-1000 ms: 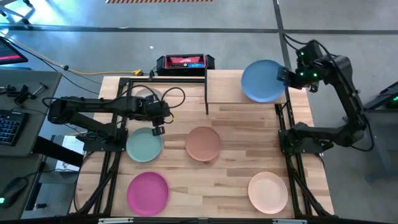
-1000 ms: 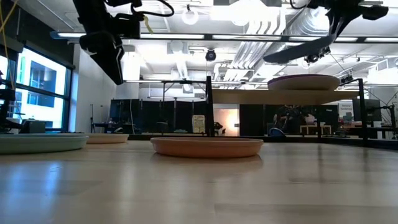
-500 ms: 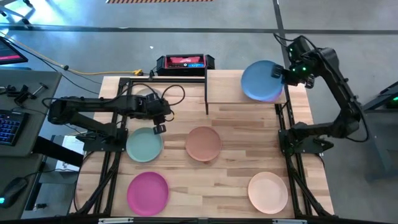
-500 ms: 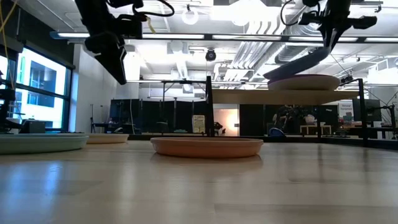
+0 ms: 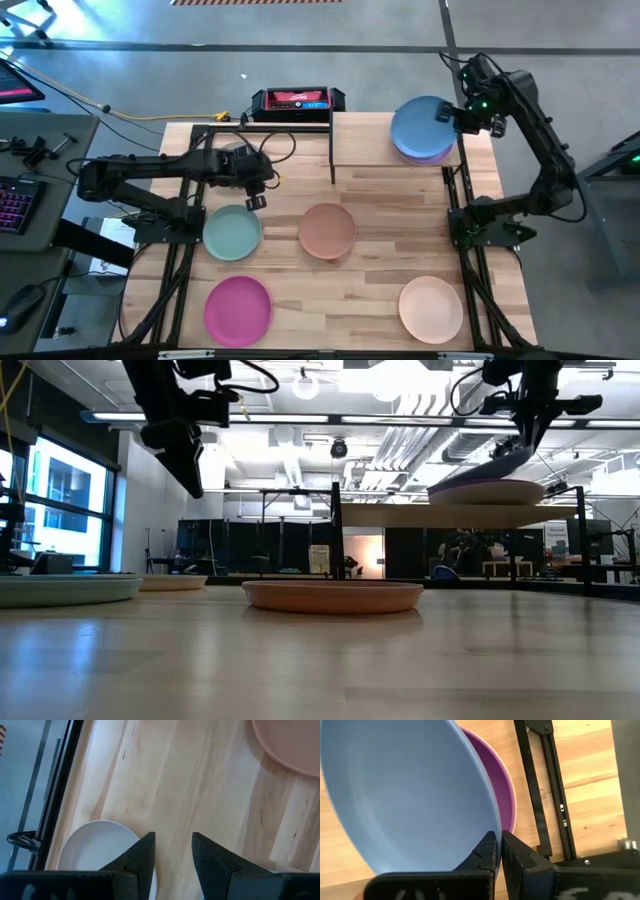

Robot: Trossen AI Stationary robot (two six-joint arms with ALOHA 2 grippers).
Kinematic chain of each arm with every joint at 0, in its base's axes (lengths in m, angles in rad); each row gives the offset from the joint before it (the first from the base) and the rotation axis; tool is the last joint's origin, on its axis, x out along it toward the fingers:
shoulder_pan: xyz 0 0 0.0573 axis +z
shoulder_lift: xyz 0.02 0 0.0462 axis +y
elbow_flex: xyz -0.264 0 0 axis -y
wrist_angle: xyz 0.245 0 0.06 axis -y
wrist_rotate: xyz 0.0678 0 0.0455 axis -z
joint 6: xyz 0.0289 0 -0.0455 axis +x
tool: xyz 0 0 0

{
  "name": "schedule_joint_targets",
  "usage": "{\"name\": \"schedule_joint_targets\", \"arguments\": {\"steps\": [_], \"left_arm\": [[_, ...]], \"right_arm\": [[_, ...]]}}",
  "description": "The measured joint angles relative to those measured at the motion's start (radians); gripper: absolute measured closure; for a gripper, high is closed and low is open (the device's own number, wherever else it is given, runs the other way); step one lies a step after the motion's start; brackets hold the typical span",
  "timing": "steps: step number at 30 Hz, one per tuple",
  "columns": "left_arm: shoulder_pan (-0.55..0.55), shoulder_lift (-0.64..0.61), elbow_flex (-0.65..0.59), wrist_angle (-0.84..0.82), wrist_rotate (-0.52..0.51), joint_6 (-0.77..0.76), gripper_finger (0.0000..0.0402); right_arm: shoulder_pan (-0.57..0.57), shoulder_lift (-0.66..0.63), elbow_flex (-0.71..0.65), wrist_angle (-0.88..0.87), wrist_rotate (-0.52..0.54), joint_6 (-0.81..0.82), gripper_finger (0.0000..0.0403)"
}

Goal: Place and stack plates onto a shelf
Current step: Stack the blue plate on top of the purple plate on the shelf, then stack the pink plate on top of the blue plate on the shelf

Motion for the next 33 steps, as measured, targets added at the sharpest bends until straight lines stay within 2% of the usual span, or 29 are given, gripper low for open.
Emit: {"name": "schedule_joint_targets", "arguments": {"steps": [16,26,33], "left_arm": [[0.024,0.000,0.000,0.007,0.001,0.002,0.0282],[0.024,0.000,0.000,0.015,0.002,0.002,0.0282],[0.024,0.000,0.000,0.015,0.001,0.002,0.0282]], "right_arm": [[0.000,0.056,0.000,0.000,0.028,-0.100,0.0399],[0.000,0.056,0.000,0.006,0.078,-0.120,0.0325],[0.000,0.056,0.000,0.007,0.059,-0.123,0.0309]]}}
